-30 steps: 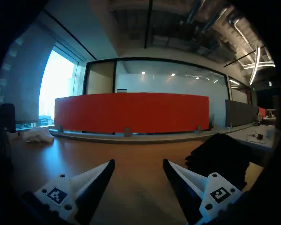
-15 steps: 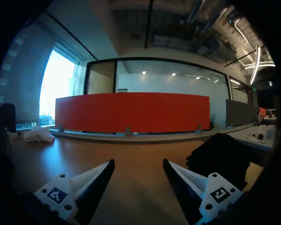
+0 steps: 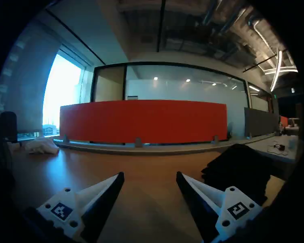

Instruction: Fold towel

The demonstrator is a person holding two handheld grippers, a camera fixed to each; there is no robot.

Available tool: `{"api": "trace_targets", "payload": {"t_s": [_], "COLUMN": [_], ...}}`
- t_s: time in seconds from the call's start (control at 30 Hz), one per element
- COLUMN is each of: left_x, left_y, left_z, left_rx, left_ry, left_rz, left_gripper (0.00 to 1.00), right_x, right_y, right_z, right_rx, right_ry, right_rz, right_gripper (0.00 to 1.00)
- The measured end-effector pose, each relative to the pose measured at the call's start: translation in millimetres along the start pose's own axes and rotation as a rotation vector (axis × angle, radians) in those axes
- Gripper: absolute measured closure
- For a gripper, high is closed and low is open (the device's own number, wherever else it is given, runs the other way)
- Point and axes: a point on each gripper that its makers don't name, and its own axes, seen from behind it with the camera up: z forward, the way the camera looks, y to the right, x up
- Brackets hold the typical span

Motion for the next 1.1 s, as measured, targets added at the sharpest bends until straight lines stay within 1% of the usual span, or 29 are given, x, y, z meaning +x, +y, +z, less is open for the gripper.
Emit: {"api": "trace_targets", "payload": {"t_s": [1.1], "left_x": [2.9], "left_y": [-0.5], "left_z": [-1.6], "left_rx": [0.000], "left_ry": [-0.001], "left_rz": [-0.001], "left_gripper": [0.07], "right_x": [1.0], "right_y": [0.8], "right_z": [-0.4], "right_rx": [0.000], "right_ry": [0.000], "right_rz": [0.000], "right_gripper": [0.00]}}
